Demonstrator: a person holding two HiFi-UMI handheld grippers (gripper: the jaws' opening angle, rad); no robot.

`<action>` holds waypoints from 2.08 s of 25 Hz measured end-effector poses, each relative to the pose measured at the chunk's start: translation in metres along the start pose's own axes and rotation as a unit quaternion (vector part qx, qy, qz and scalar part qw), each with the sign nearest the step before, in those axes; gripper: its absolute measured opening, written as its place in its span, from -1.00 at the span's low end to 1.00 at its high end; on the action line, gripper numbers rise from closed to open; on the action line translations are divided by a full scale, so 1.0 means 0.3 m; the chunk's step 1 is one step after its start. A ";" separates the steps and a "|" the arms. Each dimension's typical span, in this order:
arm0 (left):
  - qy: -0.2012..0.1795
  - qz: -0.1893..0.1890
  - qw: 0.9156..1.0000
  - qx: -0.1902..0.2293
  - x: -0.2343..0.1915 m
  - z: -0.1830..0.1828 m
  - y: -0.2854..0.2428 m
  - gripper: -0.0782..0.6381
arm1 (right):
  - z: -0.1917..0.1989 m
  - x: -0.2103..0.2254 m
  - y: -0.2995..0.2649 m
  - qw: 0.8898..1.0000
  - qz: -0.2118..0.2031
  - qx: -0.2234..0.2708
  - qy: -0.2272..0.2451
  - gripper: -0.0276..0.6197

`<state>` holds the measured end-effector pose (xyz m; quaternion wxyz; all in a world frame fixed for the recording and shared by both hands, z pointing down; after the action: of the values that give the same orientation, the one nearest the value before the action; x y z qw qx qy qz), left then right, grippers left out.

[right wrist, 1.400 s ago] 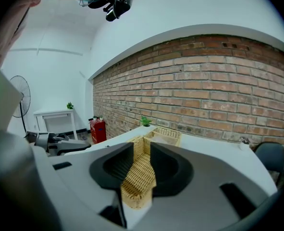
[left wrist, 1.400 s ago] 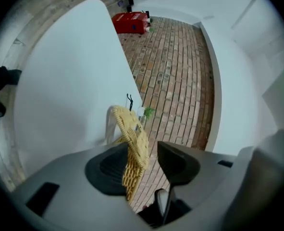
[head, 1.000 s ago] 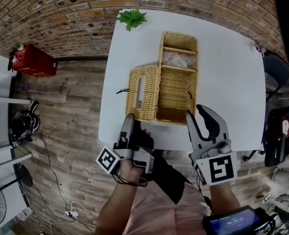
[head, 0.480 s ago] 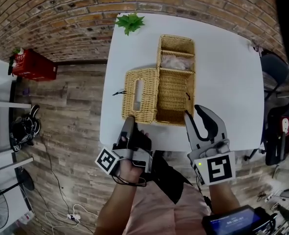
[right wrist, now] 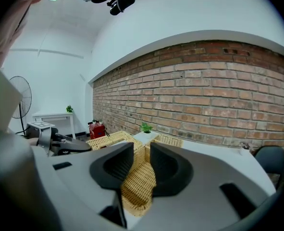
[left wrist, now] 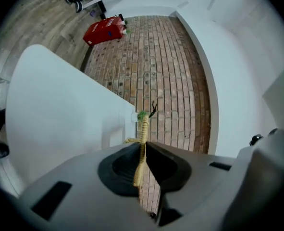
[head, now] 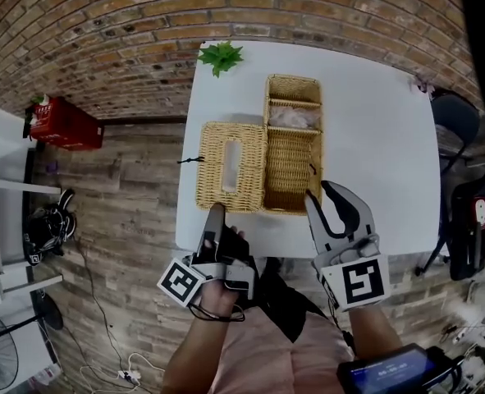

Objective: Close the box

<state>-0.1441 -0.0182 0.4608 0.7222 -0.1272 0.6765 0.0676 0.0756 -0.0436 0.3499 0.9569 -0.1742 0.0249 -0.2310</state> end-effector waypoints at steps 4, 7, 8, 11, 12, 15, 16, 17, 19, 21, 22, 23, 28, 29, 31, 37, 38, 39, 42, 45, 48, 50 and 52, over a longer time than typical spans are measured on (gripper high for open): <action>-0.041 0.003 0.999 -0.008 0.047 0.003 0.008 -0.65 | -0.002 0.005 0.002 1.000 -0.004 0.000 -0.017 -0.58; -0.071 0.005 0.997 -0.015 0.084 0.011 0.005 -0.65 | -0.012 0.009 0.005 1.000 -0.003 0.004 -0.021 -0.58; -0.085 0.004 0.996 -0.019 0.095 0.015 0.006 -0.65 | -0.014 0.010 0.007 1.000 -0.003 0.004 -0.022 -0.58; -0.123 -0.002 0.992 -0.031 0.124 0.029 0.013 -0.63 | -0.015 0.012 0.013 1.000 -0.005 0.006 -0.029 -0.57; -0.133 -0.004 0.991 -0.035 0.131 0.035 0.016 -0.63 | -0.014 0.012 0.016 0.999 -0.006 0.006 -0.034 -0.57; -0.164 -0.018 0.985 -0.047 0.142 0.050 0.032 -0.61 | -0.012 0.016 0.023 0.999 -0.006 0.006 -0.054 -0.56; -0.182 -0.026 0.981 -0.054 0.145 0.052 0.038 -0.61 | -0.014 0.017 0.026 0.998 -0.006 0.007 -0.056 -0.56; -0.208 -0.030 0.976 -0.063 0.151 0.053 0.042 -0.61 | -0.017 0.019 0.029 0.998 -0.005 0.008 -0.058 -0.56; -0.262 -0.019 0.961 -0.083 0.180 0.058 0.032 -0.61 | -0.023 0.026 0.033 0.998 -0.003 0.011 -0.061 -0.56; -0.289 -0.006 0.953 -0.095 0.210 0.070 0.019 -0.60 | -0.025 0.038 0.037 0.998 0.001 0.014 -0.065 -0.56; -0.298 -0.005 0.950 -0.098 0.218 0.076 0.017 -0.60 | -0.025 0.044 0.040 0.998 0.002 0.014 -0.068 -0.56; -0.307 -0.005 0.946 -0.102 0.225 0.082 0.016 -0.60 | -0.024 0.049 0.043 0.997 0.004 0.015 -0.071 -0.56; -0.356 -0.001 0.926 -0.123 0.260 0.100 0.007 -0.57 | -0.030 0.060 0.056 0.996 0.013 0.024 -0.081 -0.56; -0.363 -0.002 0.923 -0.125 0.264 0.105 0.007 -0.56 | -0.031 0.062 0.059 0.996 0.014 0.025 -0.083 -0.56; -0.374 -0.004 0.918 -0.128 0.271 0.116 0.007 -0.56 | -0.032 0.070 0.066 0.996 0.015 0.026 -0.086 -0.56; -0.408 -0.006 0.902 -0.140 0.292 0.159 0.005 -0.56 | -0.019 0.095 0.091 0.995 0.017 0.027 -0.095 -0.55; -0.412 -0.005 0.900 -0.143 0.295 0.166 0.005 -0.56 | -0.016 0.098 0.094 0.995 0.018 0.027 -0.096 -0.55; -0.417 -0.005 0.897 -0.145 0.298 0.172 0.005 -0.56 | -0.013 0.100 0.097 0.995 0.019 0.026 -0.097 -0.55; -0.434 -0.001 0.888 -0.150 0.310 0.188 0.007 -0.56 | 0.000 0.109 0.103 0.994 0.021 0.024 -0.101 -0.55; -0.452 0.008 0.879 -0.154 0.330 0.202 0.007 -0.55 | 0.017 0.120 0.109 0.994 0.023 0.021 -0.108 -0.55; -0.459 0.021 0.874 -0.157 0.348 0.212 0.003 -0.54 | 0.031 0.125 0.112 0.993 0.024 0.015 -0.114 -0.55; -0.458 0.027 0.874 -0.159 0.355 0.218 0.003 -0.52 | 0.041 0.126 0.111 0.993 0.023 0.010 -0.117 -0.55; -0.461 0.037 0.871 -0.163 0.367 0.229 0.003 -0.51 | 0.048 0.130 0.112 0.993 0.023 0.007 -0.119 -0.55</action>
<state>-0.0701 -0.0066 0.3550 0.9181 -0.1725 0.2501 0.2545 0.1268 -0.0285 0.3530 0.9594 -0.1932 -0.0866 -0.1863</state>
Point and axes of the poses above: the fingertips, and each gripper's own axes: y backward along the fingers, x to its right, z out of its underside, the point moved 7 cm from there along y, backward along the fingers, and after that the axes turned 6 degrees about -y, right-handed, at the moved point
